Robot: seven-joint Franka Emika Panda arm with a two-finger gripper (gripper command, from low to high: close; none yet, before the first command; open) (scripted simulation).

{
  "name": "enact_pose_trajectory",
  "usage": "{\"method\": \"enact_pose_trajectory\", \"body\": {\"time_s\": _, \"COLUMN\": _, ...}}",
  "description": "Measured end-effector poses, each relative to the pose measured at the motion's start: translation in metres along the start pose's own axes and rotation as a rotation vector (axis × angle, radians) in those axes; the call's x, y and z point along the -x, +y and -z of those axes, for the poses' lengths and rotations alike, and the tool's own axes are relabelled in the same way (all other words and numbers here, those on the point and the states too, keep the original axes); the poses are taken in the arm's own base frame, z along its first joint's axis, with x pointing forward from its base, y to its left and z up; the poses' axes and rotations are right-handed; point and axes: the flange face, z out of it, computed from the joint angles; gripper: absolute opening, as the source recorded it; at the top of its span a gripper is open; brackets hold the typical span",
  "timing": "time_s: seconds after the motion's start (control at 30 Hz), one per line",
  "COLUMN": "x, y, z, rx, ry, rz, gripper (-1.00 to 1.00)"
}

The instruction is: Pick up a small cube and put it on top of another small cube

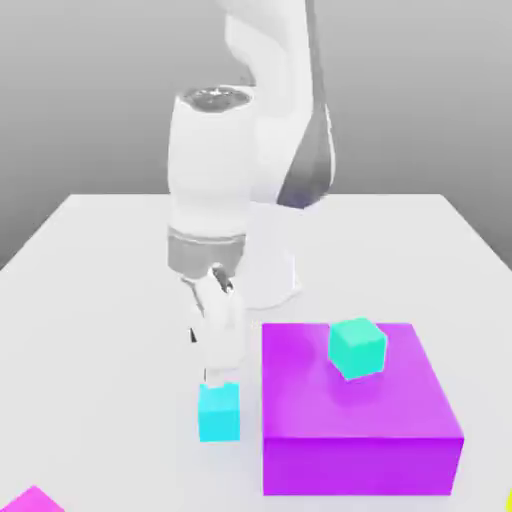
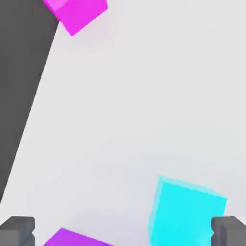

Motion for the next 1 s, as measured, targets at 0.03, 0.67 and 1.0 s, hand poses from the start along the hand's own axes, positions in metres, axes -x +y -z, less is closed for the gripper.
{"method": "enact_pose_trajectory", "body": {"time_s": 0.03, "x": -0.004, "y": 0.008, "z": -0.012, "rx": 0.025, "ry": 0.001, "rz": -0.048, "gripper": 0.00}}
{"method": "enact_pose_trajectory", "body": {"time_s": 0.67, "x": -0.007, "y": 0.019, "z": -0.088, "rx": 0.049, "ry": -0.001, "rz": -0.098, "gripper": -1.00}}
{"method": "enact_pose_trajectory", "body": {"time_s": 1.0, "x": -0.006, "y": 0.015, "z": -0.032, "rx": 0.048, "ry": -0.002, "rz": -0.096, "gripper": -1.00}}
